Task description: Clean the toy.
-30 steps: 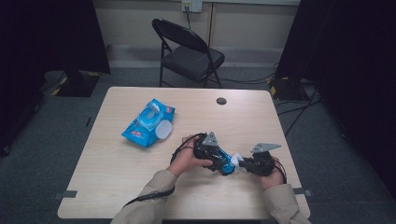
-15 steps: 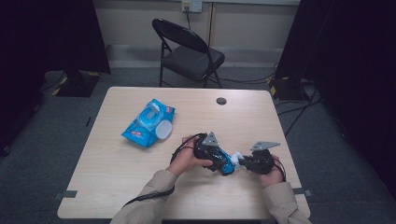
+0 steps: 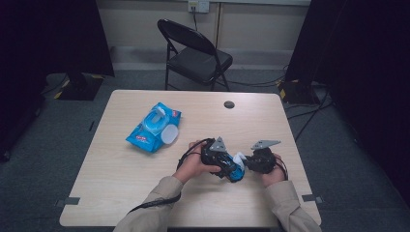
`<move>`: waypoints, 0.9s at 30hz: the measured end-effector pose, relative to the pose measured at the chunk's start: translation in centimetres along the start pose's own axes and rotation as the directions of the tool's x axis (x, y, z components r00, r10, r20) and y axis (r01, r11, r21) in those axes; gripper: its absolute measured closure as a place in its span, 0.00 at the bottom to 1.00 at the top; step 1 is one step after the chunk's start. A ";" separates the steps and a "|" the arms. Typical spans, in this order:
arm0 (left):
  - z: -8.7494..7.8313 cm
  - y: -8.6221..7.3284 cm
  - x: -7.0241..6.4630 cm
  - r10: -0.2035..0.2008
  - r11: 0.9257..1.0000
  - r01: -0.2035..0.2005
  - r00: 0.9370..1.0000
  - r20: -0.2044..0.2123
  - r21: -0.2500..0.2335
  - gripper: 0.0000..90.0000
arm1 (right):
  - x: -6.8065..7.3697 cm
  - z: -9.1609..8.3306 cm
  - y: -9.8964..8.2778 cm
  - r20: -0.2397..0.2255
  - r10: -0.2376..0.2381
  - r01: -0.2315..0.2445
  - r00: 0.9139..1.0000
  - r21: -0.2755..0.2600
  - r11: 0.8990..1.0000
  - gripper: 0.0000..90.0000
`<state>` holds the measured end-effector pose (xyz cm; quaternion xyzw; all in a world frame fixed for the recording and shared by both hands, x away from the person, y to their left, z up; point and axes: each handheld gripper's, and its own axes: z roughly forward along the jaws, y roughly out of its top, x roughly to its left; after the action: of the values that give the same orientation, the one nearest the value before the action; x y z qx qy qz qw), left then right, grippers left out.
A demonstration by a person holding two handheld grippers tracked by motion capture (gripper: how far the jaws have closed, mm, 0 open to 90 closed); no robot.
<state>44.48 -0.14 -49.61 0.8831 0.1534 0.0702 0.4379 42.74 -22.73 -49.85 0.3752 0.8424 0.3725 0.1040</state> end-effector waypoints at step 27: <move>-0.1 0.0 0.2 -0.001 1.000 0.001 1.000 0.013 0.006 0.04 | -0.4 3.7 3.4 -0.040 0.003 -0.003 0.999 -0.011 1.000 0.85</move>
<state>44.62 -0.07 -49.54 0.8848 0.1513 0.0640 0.4361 46.57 -19.45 -50.03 0.3685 0.8417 0.3846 0.0887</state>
